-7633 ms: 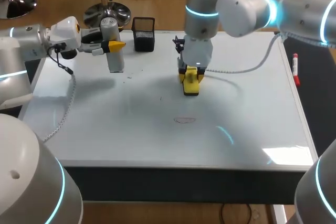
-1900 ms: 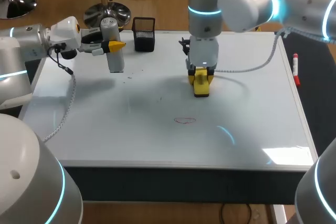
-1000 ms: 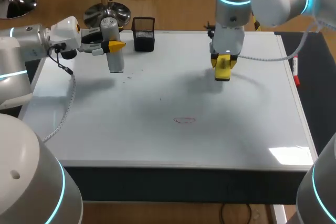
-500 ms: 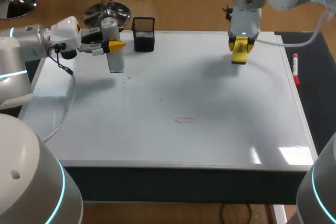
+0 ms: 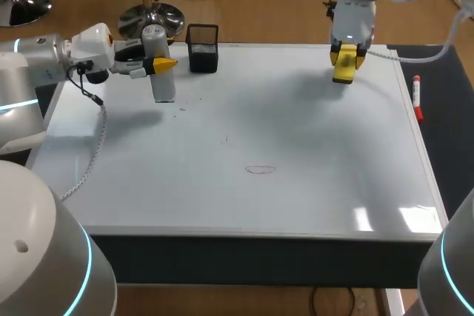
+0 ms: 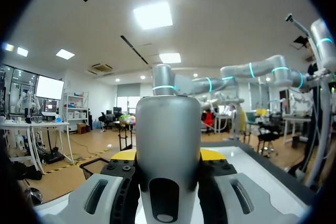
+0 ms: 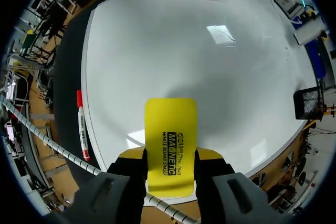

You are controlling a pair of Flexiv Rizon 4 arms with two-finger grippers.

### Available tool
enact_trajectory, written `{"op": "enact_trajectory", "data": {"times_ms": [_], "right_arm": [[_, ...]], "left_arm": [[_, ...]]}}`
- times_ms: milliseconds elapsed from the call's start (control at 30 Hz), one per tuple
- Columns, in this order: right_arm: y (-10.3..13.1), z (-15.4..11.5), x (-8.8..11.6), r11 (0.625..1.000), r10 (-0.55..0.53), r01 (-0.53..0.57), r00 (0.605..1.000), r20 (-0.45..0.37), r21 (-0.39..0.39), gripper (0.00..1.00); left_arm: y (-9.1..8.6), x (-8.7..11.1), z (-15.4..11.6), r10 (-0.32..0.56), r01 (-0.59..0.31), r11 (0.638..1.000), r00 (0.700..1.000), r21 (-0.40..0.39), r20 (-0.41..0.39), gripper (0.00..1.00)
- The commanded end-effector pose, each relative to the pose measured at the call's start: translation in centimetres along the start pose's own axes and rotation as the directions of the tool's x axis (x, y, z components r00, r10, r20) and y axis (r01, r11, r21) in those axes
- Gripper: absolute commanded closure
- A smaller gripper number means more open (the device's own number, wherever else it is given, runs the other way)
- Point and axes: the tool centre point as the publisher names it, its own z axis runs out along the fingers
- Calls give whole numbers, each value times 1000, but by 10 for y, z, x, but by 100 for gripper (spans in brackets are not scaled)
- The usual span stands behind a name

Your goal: Pick up the inspection probe, press it on each red-marked spot on the whiteboard one by one, put down the probe, pick up the eraser, and wipe off all the red marks.

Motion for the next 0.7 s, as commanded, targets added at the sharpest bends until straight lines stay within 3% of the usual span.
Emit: {"op": "enact_trajectory", "data": {"times_ms": [33, 500, 567, 700], "right_arm": [[0, -1, 1, 1000, -2, 2, 1000, -2, 1, 100], [0, -1, 1, 1000, -2, 2, 1000, -2, 1, 100], [0, -1, 1, 1000, -2, 2, 1000, -2, 1, 100], [0, -1, 1, 1000, -2, 2, 1000, -2, 1, 100]], "left_arm": [[-1, 1, 0, 2, -2, 1000, 1000, -1, 5, 100], [-1, 1, 0, 2, -2, 1000, 1000, -1, 5, 100], [-8, 0, 5, 10, -10, 1000, 1000, -2, 5, 100], [-19, 24, 19, 51, -52, 998, 998, -18, -36, 100]]}}
